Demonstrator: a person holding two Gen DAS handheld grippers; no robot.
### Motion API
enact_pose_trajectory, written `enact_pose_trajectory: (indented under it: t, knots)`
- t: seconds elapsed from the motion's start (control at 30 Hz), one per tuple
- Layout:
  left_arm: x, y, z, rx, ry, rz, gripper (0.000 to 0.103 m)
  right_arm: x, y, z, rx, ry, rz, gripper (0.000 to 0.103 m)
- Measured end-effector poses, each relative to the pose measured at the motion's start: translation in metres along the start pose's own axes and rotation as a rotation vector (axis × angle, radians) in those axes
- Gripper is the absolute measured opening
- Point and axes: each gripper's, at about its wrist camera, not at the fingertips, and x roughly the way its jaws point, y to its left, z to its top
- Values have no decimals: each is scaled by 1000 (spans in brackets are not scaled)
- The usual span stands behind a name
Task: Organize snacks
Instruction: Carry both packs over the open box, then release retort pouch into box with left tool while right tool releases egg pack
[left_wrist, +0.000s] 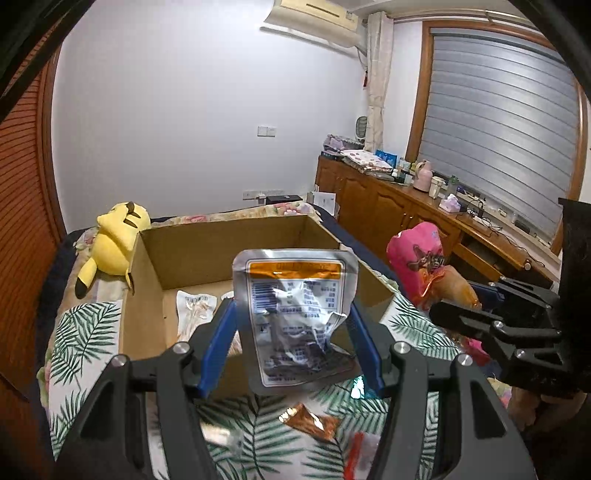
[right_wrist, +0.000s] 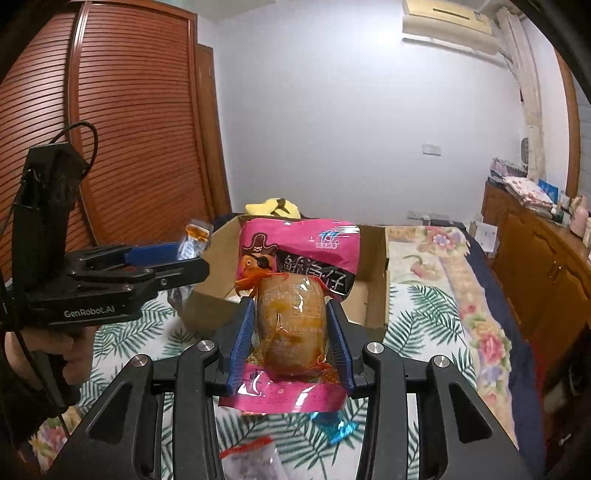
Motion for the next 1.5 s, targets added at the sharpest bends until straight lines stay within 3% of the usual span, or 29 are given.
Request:
enact_pose_trajectory:
  t: [0.5, 0.77, 1.13, 1.5]
  knots:
    - [91, 56, 26, -39, 85, 33, 59, 101, -15, 31, -16, 60, 48, 39]
    - [121, 63, 14, -45, 150, 62, 60, 147, -22, 23, 10, 144, 66, 39]
    - [134, 62, -1, -47, 173, 90, 66, 178, -26, 4, 67, 222, 64, 40]
    - [125, 68, -5, -52, 159, 87, 73, 182, -29, 6, 82, 231, 66, 43]
